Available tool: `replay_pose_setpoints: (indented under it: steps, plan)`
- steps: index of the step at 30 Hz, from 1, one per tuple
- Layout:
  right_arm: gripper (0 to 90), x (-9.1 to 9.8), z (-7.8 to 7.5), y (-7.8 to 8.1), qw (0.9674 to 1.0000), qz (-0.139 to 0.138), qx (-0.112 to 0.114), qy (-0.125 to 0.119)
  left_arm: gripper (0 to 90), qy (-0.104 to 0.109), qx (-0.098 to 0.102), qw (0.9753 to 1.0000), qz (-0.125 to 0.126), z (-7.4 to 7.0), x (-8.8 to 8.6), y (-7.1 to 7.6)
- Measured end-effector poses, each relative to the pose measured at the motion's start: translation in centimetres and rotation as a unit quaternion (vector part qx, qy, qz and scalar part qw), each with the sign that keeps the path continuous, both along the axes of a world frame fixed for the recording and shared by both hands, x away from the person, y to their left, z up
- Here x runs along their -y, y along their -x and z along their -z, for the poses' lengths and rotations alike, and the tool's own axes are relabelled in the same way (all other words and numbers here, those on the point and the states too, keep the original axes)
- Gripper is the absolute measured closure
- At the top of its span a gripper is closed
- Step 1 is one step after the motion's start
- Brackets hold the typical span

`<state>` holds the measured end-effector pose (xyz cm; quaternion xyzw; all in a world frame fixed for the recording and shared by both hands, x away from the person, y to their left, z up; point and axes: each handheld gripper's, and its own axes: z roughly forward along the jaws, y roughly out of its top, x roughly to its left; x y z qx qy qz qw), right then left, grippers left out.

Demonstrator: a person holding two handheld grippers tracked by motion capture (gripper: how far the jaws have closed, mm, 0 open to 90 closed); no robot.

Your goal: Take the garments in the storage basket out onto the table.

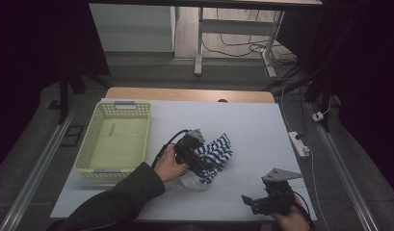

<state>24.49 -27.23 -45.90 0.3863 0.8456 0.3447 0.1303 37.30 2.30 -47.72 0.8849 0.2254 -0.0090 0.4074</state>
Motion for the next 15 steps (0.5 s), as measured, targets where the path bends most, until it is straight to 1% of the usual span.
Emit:
replay_pose_setpoints:
  steps: [4, 5, 10, 13, 15]
  plan:
    - [1.5, 0.0, 0.0, 0.0, 1.0, -0.001, 0.0, 0.0, 0.0, 0.004, 0.01, 0.9999, 0.009, -0.6, -0.2, 0.4]
    - [1.5, 0.0, 0.0, 0.0, 1.0, -0.001, 0.0, 0.0, 0.0, 0.009, 0.011, 0.9998, 0.01, -0.7, -0.3, 0.5]
    - [1.6, 0.0, 0.0, 0.0, 1.0, -0.001, 0.0, 0.001, 0.0, 0.022, 0.008, 0.9997, 0.012, -1.5, -0.8, 0.9]
    - [1.5, 0.0, 0.0, 0.0, 1.0, -0.001, 0.0, 0.0, 0.0, 0.026, 0.009, 0.9995, 0.013, -1.9, -1.2, 1.3]
    - [1.5, 0.0, 0.0, 0.0, 1.0, 0.0, 0.0, 0.0, 0.0, 0.034, 0.006, 0.9993, 0.012, -2.0, -1.5, 1.5]
